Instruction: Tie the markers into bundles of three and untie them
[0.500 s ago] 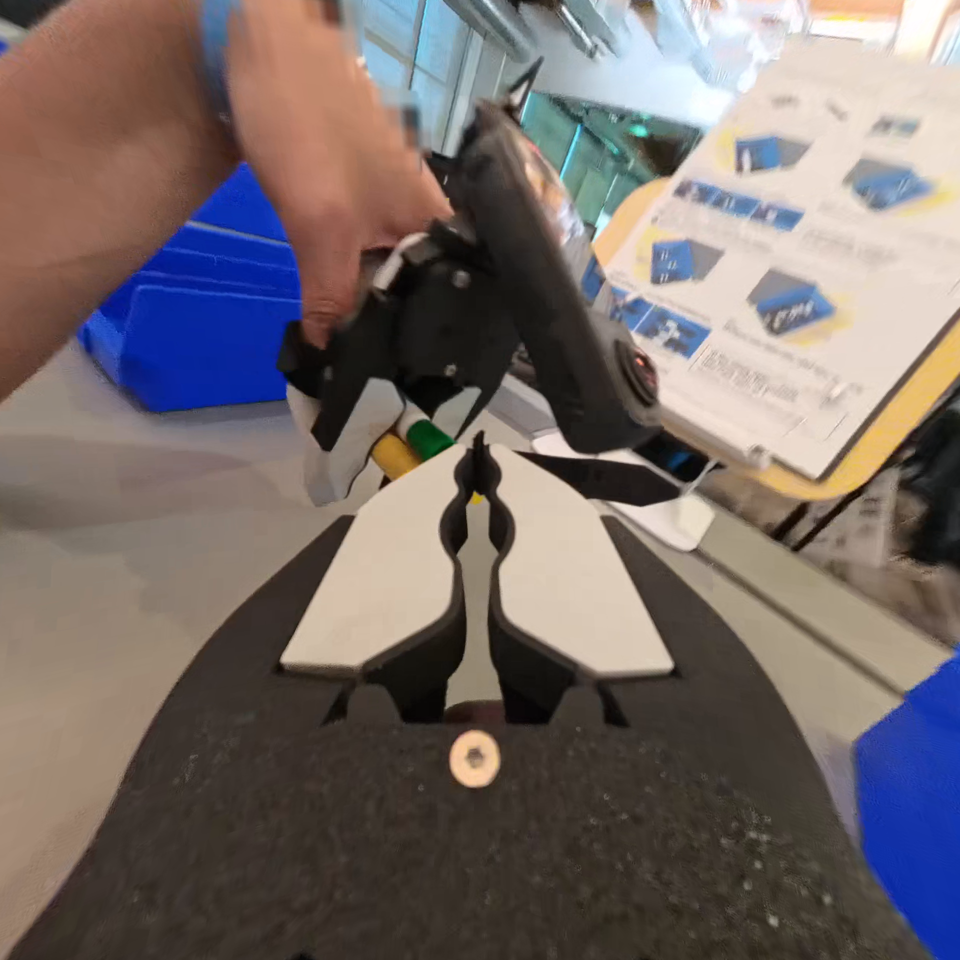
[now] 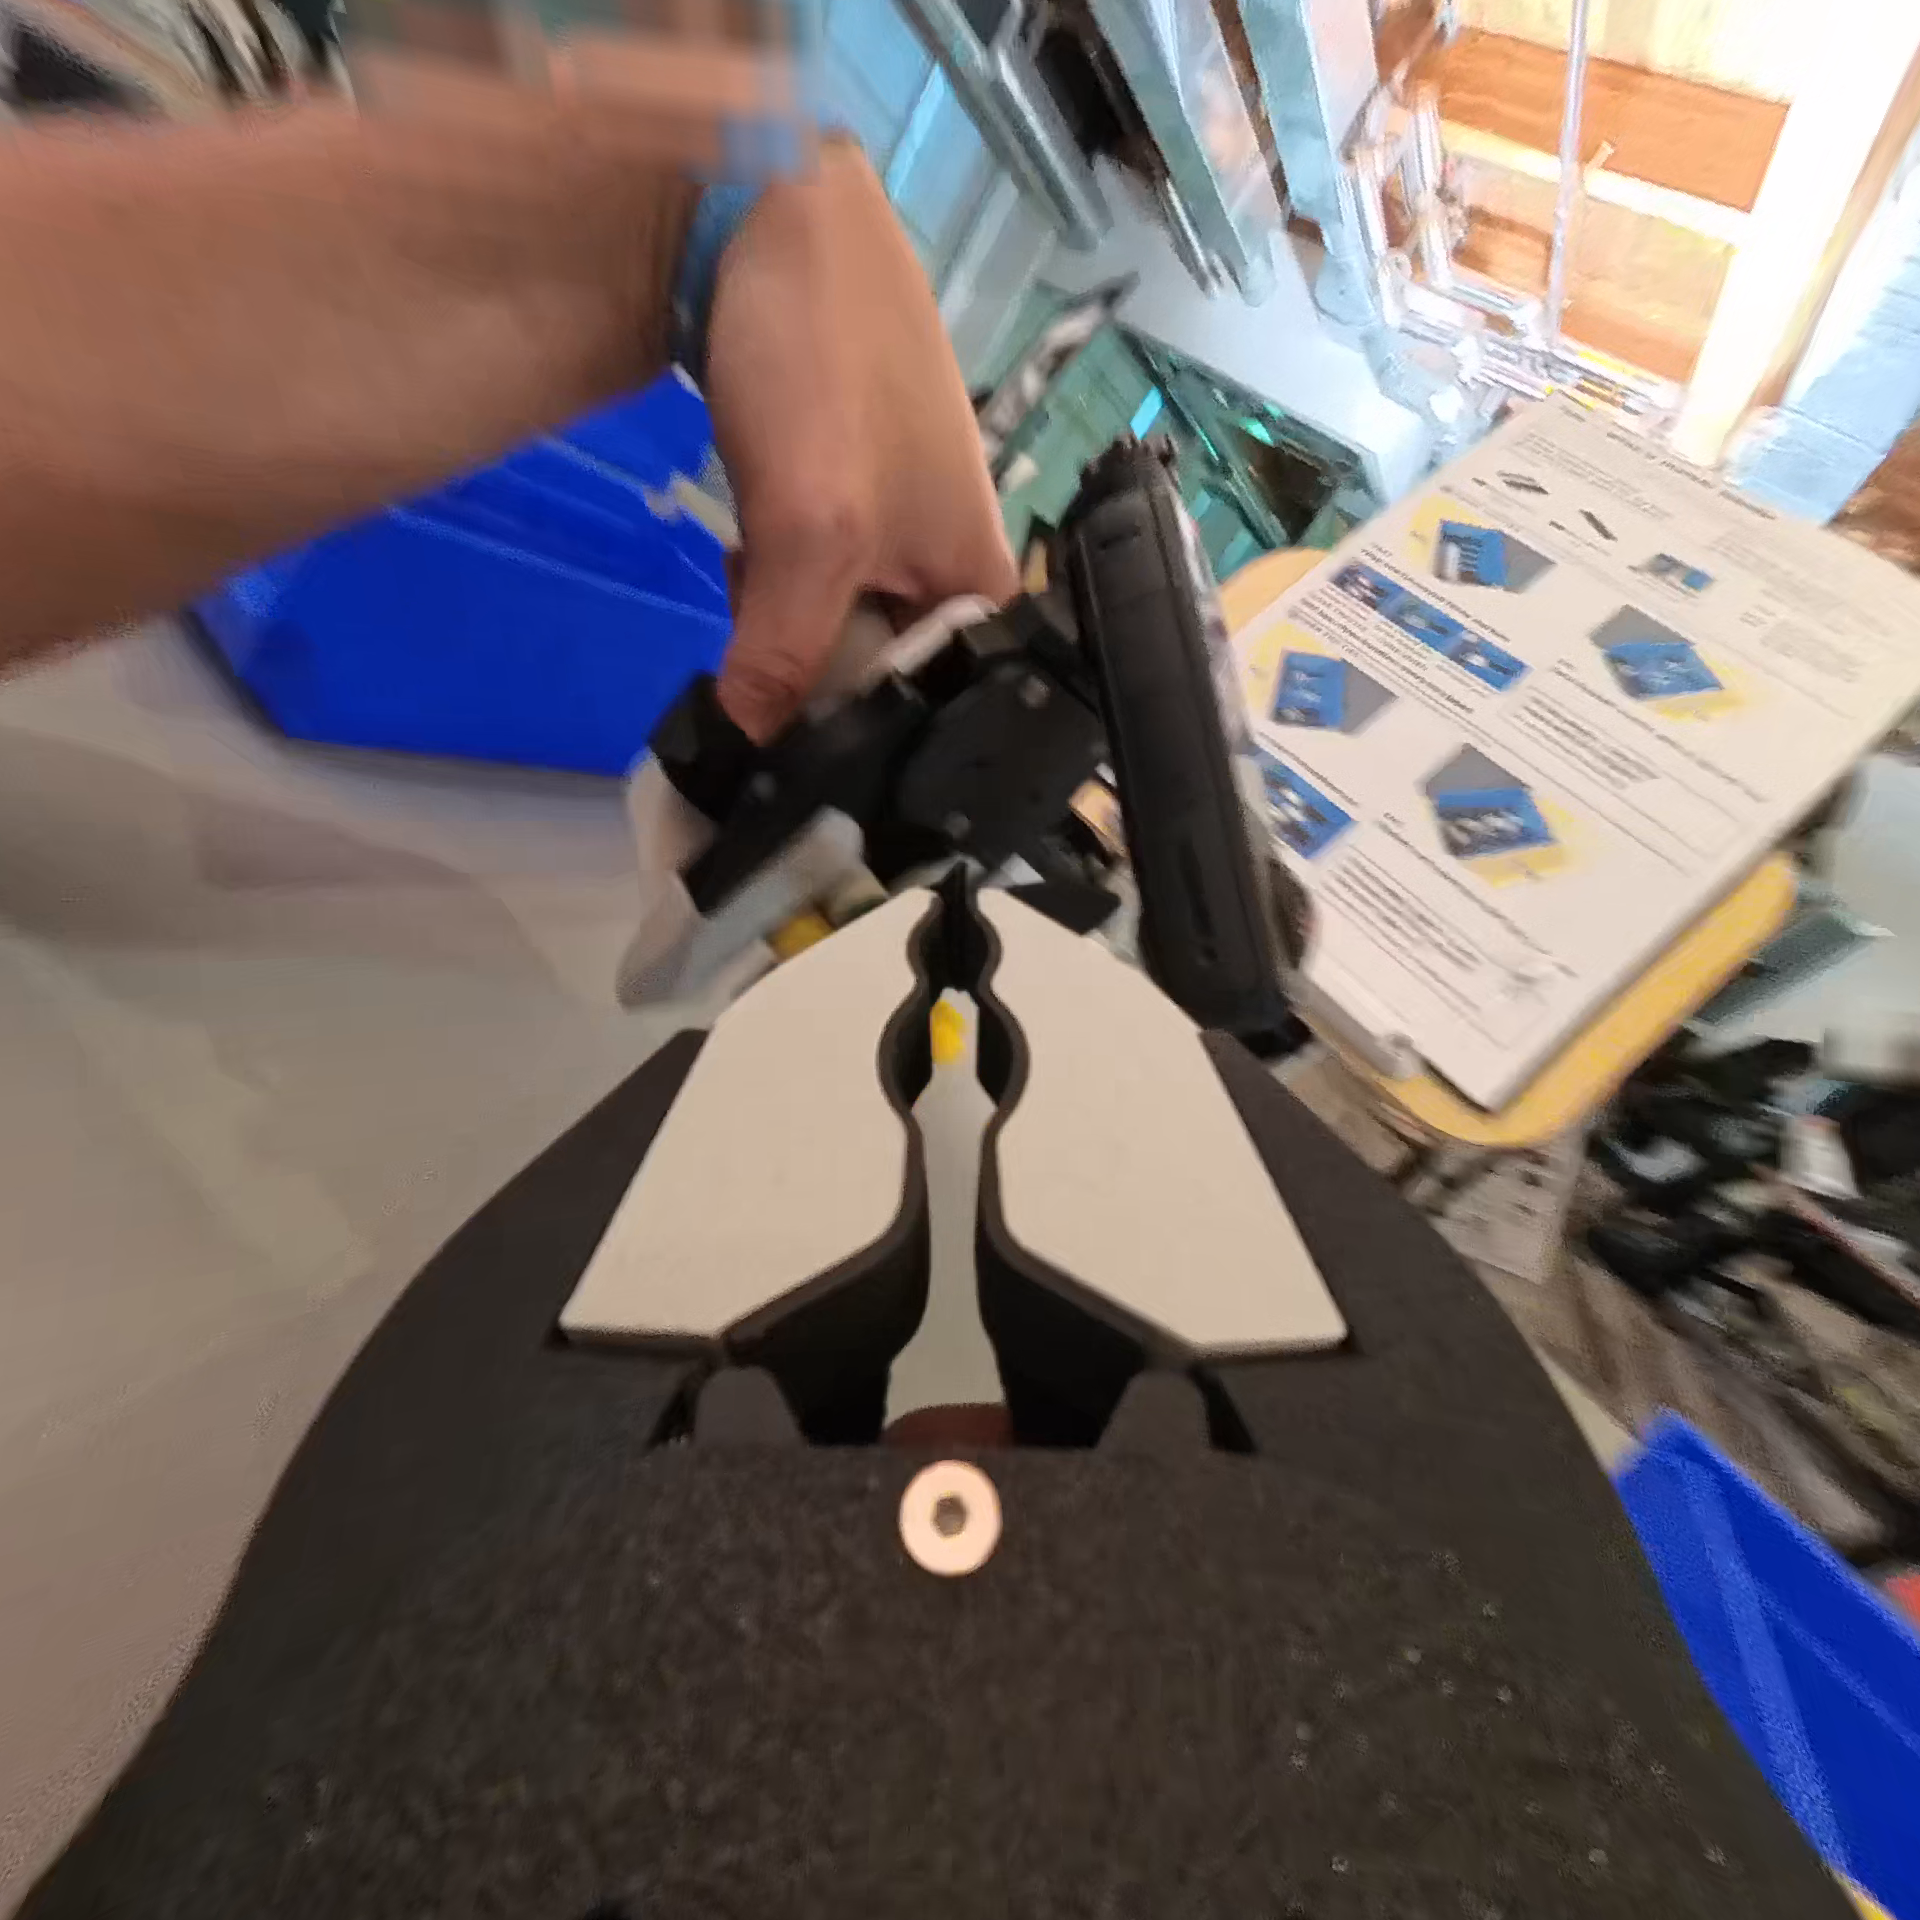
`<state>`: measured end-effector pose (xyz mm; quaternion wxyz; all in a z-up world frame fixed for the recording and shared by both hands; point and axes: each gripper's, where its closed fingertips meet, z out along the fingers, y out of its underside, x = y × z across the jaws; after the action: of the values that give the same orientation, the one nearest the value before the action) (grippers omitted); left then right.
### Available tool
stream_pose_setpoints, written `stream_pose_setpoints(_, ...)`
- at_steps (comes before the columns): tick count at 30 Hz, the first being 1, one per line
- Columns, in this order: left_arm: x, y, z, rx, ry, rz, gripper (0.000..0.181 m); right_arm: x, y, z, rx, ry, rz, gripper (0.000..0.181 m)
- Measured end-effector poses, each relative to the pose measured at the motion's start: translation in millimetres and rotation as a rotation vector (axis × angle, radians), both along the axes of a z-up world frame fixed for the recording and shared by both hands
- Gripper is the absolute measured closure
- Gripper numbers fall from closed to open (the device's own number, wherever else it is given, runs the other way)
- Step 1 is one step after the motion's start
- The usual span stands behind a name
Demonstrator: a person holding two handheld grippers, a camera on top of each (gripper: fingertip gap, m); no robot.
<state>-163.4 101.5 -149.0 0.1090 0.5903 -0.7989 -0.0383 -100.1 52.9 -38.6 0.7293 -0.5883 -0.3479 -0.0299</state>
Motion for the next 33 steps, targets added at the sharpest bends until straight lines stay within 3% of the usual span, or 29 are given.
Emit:
stream_pose_setpoints(1,-1.8,1.8,0.1,0.005,0.004,0.009,0.141,12.4,3.3,-1.5,0.014,-0.068,-0.066,0.179)
stream_pose_setpoints(5,-5.4,5.5,1.6,0.0,-0.002,0.026,0.141,42.1,12.2,-53.5,-0.198,-0.369,-0.149,0.179)
stream_pose_setpoints(8,-5.3,5.8,1.9,-0.004,-0.006,0.028,0.141,37.5,1.1,-93.5,-0.404,-0.429,-0.065,0.177)
stream_pose_setpoints(10,-4.9,4.9,1.2,-0.005,-0.003,0.024,0.141,28.4,-5.6,-99.1,-0.45,-0.388,-0.003,0.155)
stream_pose_setpoints(12,-3.4,3.7,1.0,-0.005,-0.004,0.017,0.141,14.3,-12.8,-89.8,-0.467,-0.296,0.096,0.148)
stream_pose_setpoints(14,-2.1,1.7,1.1,-0.011,-0.005,0.011,0.141,-0.1,-14.0,-56.4,-0.359,-0.133,0.177,0.153)
stream_pose_setpoints(16,-1.4,0.3,0.6,-0.01,-0.002,0.005,0.141,-2.4,-4.9,-24.4,-0.24,0.034,0.151,0.166)
stream_pose_setpoints(17,-1.0,-0.1,0.3,-0.009,0.0,0.005,0.141,-1.4,3.4,-18.1,-0.233,0.095,0.119,0.161)
stream_pose_setpoints(21,1.9,-2.0,-0.3,-0.01,-0.001,0.002,0.141,-9.5,22.3,-22.5,-0.376,0.318,0.155,0.152)
stream_pose_setpoints(27,5.0,-9.2,2.6,-0.025,-0.02,-0.033,0.141,-11.7,32.7,-34.8,-0.463,0.418,0.242,0.141)
stream_pose_setpoints(33,7.9,-17.2,3.9,-0.052,-0.034,-0.064,0.141,-11.7,32.3,-36.3,-0.45,0.366,0.275,0.16)
